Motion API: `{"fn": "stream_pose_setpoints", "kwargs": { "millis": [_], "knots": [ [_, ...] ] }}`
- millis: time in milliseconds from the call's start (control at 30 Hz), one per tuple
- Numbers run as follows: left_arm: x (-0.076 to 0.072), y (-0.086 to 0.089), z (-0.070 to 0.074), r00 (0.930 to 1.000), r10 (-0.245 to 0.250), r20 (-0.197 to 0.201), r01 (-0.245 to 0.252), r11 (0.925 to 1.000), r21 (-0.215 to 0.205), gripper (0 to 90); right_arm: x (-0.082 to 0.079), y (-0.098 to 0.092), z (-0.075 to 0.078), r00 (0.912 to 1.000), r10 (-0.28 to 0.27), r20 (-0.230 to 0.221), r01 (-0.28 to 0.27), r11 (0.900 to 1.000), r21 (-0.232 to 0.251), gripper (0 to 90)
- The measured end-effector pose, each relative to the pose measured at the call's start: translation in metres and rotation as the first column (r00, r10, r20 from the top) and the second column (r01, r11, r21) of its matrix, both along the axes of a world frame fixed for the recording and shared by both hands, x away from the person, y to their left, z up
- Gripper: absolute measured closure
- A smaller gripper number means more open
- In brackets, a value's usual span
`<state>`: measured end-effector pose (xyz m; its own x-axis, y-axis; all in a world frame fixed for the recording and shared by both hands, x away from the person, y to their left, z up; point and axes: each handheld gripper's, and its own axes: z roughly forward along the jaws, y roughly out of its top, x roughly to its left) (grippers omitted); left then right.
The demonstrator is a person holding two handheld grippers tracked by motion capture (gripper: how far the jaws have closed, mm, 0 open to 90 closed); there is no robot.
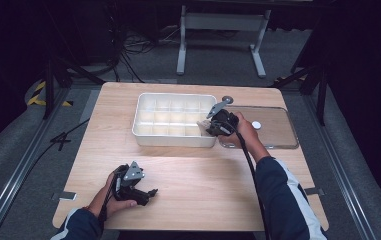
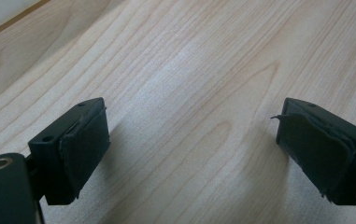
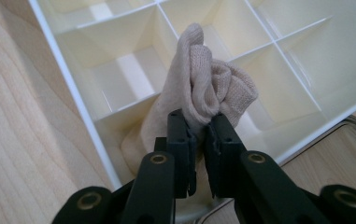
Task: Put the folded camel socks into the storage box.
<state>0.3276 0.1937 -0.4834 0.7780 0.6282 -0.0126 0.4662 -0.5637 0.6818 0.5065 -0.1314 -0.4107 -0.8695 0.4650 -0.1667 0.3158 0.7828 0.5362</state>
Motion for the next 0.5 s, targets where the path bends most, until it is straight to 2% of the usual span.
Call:
{"fn": "stream_pose_setpoints", "kwargs": {
  "millis": [200,433,500],
  "knots": [
    [0.000,0.000,0.000,1.0000,-0.002,-0.001,0.002,1.0000,0.005,9.5,0.009,0.008,-0.002,0.9952,0.008,-0.097,-0.014,0.998,-0.065,82.1],
    [0.001,0.001,0.000,0.9999,-0.011,0.003,0.011,0.9999,0.009,9.3,0.012,0.012,-0.001,0.9937,-0.006,-0.112,-0.003,0.997,-0.074,80.8],
    [0.001,0.001,0.000,0.9999,-0.013,0.004,0.013,0.9999,0.008,9.3,0.012,0.012,0.001,0.9935,-0.011,-0.113,0.003,0.998,-0.064,78.4]
  ]
}}
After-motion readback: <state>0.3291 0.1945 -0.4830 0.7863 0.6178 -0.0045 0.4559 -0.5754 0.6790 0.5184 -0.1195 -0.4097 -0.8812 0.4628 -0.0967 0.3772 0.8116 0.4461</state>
